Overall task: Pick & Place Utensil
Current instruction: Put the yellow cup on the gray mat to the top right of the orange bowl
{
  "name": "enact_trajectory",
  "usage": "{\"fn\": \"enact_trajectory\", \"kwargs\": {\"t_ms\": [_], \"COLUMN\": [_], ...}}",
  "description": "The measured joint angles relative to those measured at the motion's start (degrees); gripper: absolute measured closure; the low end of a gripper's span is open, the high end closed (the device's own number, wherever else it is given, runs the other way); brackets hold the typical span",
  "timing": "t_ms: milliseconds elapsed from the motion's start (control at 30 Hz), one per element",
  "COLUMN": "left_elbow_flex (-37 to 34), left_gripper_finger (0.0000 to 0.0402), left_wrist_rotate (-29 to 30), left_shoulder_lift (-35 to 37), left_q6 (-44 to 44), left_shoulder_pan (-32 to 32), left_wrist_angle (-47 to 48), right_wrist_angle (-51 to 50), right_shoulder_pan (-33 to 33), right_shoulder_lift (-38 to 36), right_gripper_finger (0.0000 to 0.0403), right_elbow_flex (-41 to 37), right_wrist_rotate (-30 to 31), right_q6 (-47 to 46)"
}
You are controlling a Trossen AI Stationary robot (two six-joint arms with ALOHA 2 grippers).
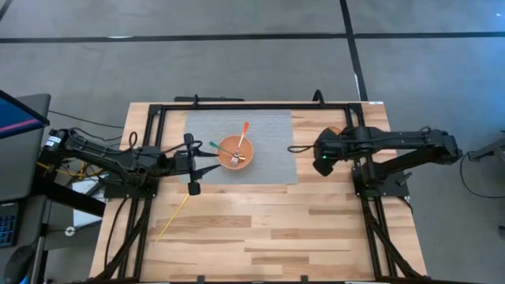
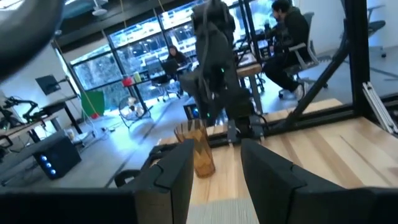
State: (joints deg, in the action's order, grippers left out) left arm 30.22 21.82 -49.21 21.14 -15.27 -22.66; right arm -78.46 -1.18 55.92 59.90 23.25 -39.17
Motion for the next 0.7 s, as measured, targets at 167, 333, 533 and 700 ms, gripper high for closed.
{"fn": "enact_trajectory", "kwargs": {"t_ms": [167,333,533,700], "left_elbow_flex": [0.0,0.0,0.0,0.0], "left_gripper_finger": [0.0266,0.0266,0.0266,0.0266], "left_wrist_rotate": [0.0,0.0,0.0,0.0], "left_shoulder_lift": [0.0,-0.02,-0.01,-0.02], "left_q6": [0.1,2.82,3.05,3.05], "left_shoulder_pan": [0.0,0.0,0.0,0.0], "left_wrist_angle": [-1.44,-1.66,-1.75,-1.81], "right_wrist_angle": [1.19,1.23,1.75,5.16], "right_shoulder_pan": [-3.37,-5.45,-6.86,-5.95], "right_shoulder_lift": [1.74,3.7,6.12,7.44], "right_gripper_finger": [0.0265,0.0266,0.0276,0.0283], "right_elbow_flex": [-3.37,-3.63,-3.61,-2.67], "right_wrist_rotate": [-0.12,0.19,-0.88,-3.49], "right_q6": [1.65,2.34,6.6,8.47]}}
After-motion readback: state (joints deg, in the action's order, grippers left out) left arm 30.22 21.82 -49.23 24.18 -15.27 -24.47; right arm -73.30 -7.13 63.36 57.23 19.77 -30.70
